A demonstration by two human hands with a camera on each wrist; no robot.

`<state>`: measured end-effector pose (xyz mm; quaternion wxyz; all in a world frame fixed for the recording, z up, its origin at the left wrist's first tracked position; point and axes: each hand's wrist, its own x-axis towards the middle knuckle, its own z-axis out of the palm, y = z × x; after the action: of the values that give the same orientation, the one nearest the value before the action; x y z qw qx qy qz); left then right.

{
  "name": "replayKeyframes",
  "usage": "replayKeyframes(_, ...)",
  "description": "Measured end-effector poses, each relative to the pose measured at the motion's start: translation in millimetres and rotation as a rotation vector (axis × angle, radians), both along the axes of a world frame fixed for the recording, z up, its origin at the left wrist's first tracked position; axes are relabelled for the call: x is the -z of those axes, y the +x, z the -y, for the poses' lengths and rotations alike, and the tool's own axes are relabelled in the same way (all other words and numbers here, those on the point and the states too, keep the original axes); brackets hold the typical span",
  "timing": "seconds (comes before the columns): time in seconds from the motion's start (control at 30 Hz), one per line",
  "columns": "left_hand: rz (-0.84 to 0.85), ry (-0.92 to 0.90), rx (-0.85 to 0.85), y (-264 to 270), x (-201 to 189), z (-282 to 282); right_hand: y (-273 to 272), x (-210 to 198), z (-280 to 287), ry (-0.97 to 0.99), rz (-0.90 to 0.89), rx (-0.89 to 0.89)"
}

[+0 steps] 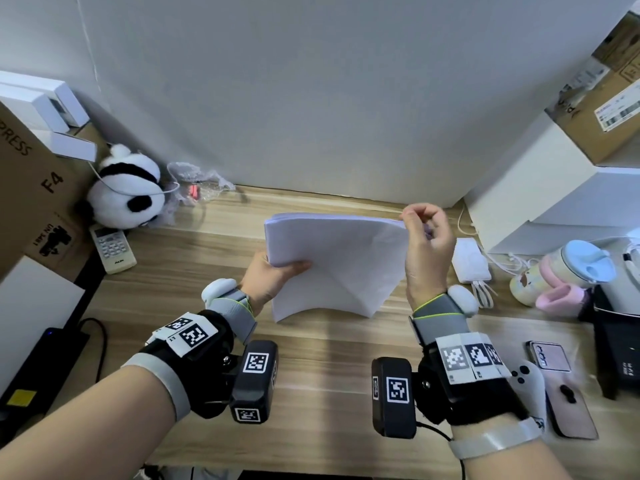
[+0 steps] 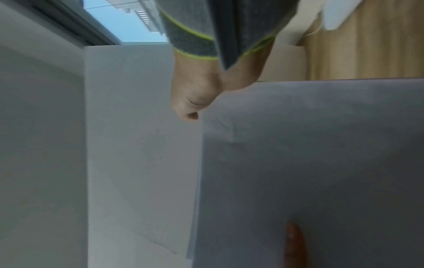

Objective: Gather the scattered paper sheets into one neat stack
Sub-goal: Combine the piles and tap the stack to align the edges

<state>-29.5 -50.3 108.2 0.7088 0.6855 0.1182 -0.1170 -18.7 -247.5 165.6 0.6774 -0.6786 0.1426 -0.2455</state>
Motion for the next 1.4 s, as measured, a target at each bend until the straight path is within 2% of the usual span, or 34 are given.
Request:
replayKeyframes(0.07,-0.003,0.005,-0.008,0,0,0,0,-13,-4,-0.183,0.115,0.066)
replayKeyframes(0.13,-0.005,0.009,-0.013,1,0,-1,-1,-25,-12,-0.5,0.251,0.075)
replayKeyframes(0.2,-0.009,0.015,-0.015,1,0,-1,-3,-33,-29,-0.83,0.324,-0.078)
replayKeyframes(0.27,-0.003,0.015,-0.009,2,1,-2,-5,-37,-48,-1.073,0.263,-0.325)
replayKeyframes(0.33,0.015,0.021,-0.001,2,3,-3,-8,-35,-64,-1.264,0.113,-0.547)
replayKeyframes(0.4,0.024,0.054,0.017,2,4,-4,-9,-30,-74,-1.456,-0.035,-0.672)
replayKeyframes(0.47,0.023,0.077,0.031,3,4,-4,-9,-29,-79,-1.53,-0.096,-0.701)
replayKeyframes(0.67,0.05,0.152,0.062,4,2,-6,-10,-29,-87,-1.588,0.018,-0.746)
replayKeyframes(0.83,0.082,0.154,0.093,3,1,-6,-11,-26,-87,-1.508,0.07,-0.788)
replayKeyframes(0.9,0.05,0.111,0.062,4,3,-8,-6,-22,-73,-1.432,0.09,-0.663)
replayKeyframes(1.03,0.018,0.065,0.055,9,7,-17,2,-7,-15,-1.296,0.085,-0.23)
replayKeyframes(1.1,-0.003,0.034,0.053,10,8,-22,-1,-2,12,-1.054,0.021,-0.153)
replayKeyframes(1.23,-0.031,0.026,0.108,10,10,-30,-9,19,23,-0.334,-0.286,-0.405)
replayKeyframes(1.3,-0.03,0.022,0.147,9,8,-29,-12,37,15,-0.132,-0.366,-0.449)
replayKeyframes(1.4,-0.03,0.006,0.154,8,6,-28,-14,55,4,0.004,-0.381,-0.418)
